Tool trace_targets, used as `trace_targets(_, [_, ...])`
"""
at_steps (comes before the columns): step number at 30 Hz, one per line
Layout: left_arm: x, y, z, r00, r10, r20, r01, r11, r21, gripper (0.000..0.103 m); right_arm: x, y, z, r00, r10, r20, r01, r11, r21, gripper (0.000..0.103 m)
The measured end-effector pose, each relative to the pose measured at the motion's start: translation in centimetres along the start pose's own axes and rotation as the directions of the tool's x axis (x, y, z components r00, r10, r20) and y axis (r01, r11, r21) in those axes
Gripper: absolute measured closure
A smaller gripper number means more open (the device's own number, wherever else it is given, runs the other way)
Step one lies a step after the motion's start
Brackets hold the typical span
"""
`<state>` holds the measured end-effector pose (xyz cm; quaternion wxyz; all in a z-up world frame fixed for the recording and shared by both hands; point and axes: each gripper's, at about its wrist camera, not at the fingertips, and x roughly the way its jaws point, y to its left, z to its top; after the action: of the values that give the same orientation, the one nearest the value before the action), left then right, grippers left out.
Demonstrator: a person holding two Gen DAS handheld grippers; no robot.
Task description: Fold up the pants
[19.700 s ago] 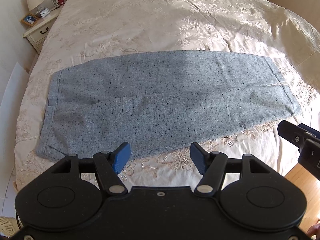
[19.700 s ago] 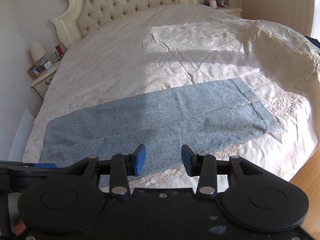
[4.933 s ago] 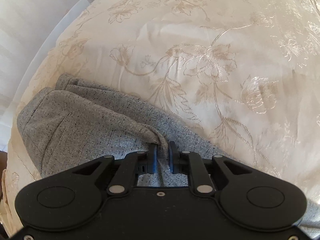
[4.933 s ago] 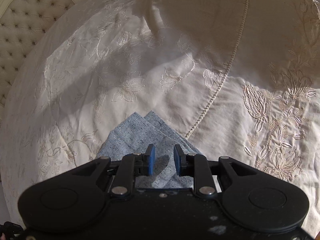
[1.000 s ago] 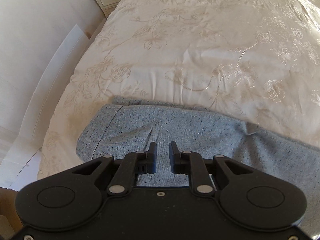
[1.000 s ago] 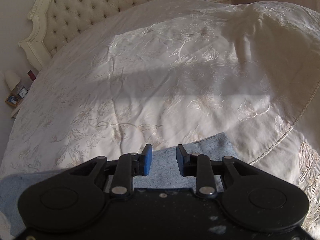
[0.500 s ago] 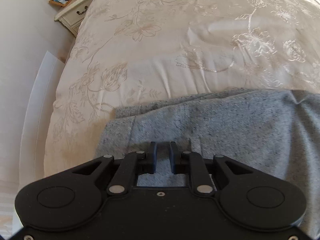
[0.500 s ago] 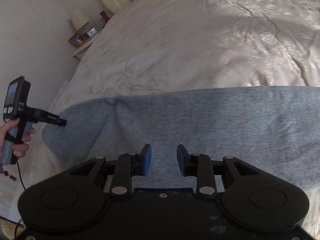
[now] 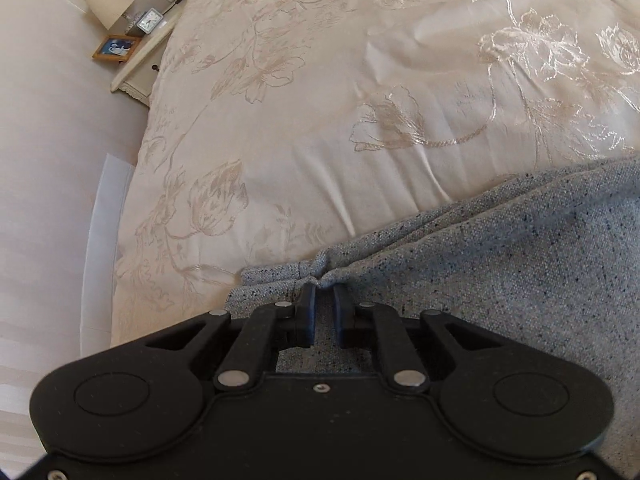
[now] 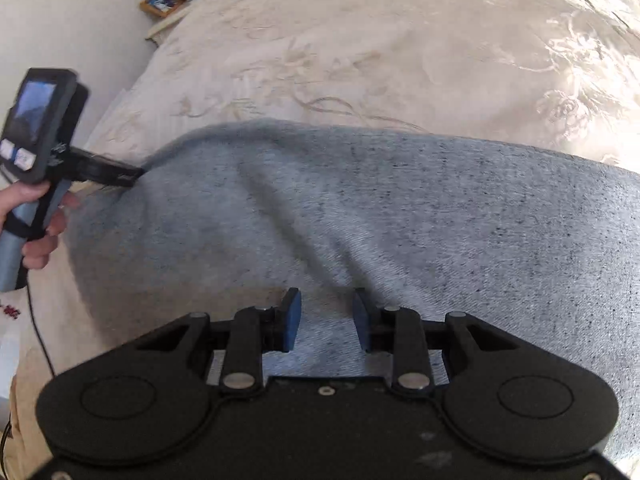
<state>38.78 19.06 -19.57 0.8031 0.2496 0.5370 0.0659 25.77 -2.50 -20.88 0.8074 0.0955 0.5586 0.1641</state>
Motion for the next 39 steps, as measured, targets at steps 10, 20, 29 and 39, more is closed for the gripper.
trace_targets(10, [-12.9, 0.3, -5.9, 0.984, -0.09, 0.154, 0.101, 0.993, -0.067, 0.078, -6.0, -2.9, -2.7, 0.997, 0.034, 0.065, -0.04, 0.995, 0.09, 0.07])
trace_targets(20, [-17.1, -5.5, -15.0, 0.955, -0.295, -0.031, 0.284, 0.94, -0.188, 0.078, -9.5, -1.7, -10.6, 0.989, 0.145, -0.01, -0.144, 0.989, 0.028, 0.068])
trace_targets(29, [-18.0, -9.2, -17.3, 0.92, -0.392, 0.027, 0.391, 0.908, -0.149, 0.079, -6.3, 0.5, -11.5, 0.998, 0.066, -0.008, -0.067, 0.988, -0.14, 0.068])
trace_targets(39, [-17.3, -11.6, -15.6, 0.934, -0.354, 0.057, 0.358, 0.93, -0.089, 0.078, -7.6, -3.8, -8.9, 0.987, -0.07, 0.144, 0.081, 0.994, -0.071, 0.068])
